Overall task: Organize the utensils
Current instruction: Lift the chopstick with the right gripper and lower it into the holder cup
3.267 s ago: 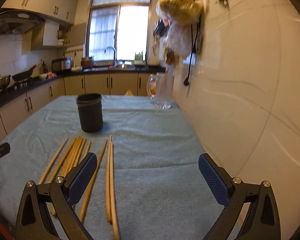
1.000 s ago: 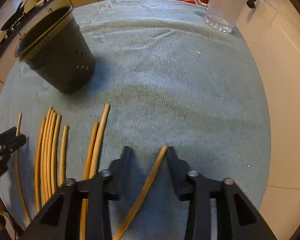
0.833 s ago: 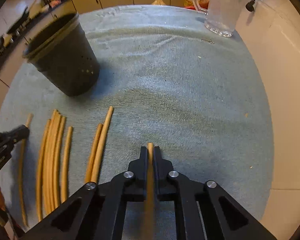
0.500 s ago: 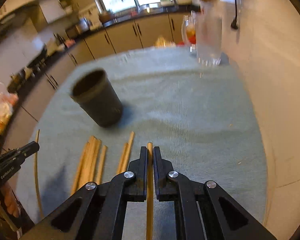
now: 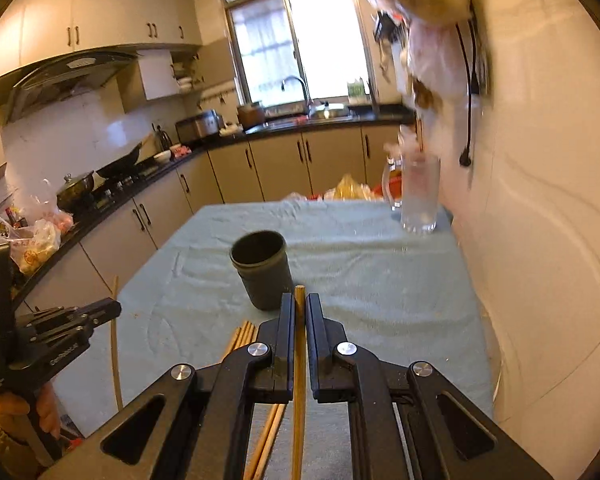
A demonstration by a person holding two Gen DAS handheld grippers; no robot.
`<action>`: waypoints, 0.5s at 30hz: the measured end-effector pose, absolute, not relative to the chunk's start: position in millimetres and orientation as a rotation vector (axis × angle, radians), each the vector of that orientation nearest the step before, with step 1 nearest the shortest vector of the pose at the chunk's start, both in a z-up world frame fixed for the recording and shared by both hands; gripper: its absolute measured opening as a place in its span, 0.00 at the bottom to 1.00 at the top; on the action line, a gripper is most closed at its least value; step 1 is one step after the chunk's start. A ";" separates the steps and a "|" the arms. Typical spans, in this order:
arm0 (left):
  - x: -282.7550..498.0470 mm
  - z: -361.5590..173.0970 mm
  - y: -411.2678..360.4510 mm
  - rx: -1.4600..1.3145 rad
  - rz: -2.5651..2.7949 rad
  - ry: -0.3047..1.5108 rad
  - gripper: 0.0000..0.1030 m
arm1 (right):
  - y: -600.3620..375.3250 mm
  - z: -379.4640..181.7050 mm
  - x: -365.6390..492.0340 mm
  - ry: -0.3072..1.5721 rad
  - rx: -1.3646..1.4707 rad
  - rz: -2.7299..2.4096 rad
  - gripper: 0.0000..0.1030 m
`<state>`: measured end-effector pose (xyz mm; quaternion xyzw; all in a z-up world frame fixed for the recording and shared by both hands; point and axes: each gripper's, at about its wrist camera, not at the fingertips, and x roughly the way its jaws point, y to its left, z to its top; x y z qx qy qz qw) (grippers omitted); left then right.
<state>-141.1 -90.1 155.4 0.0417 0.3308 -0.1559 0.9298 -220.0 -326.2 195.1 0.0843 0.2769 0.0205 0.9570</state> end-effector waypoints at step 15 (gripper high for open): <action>-130.4 204.3 -96.8 0.060 -0.348 0.568 0.05 | -326.8 244.2 -207.4 0.430 0.179 0.052 0.05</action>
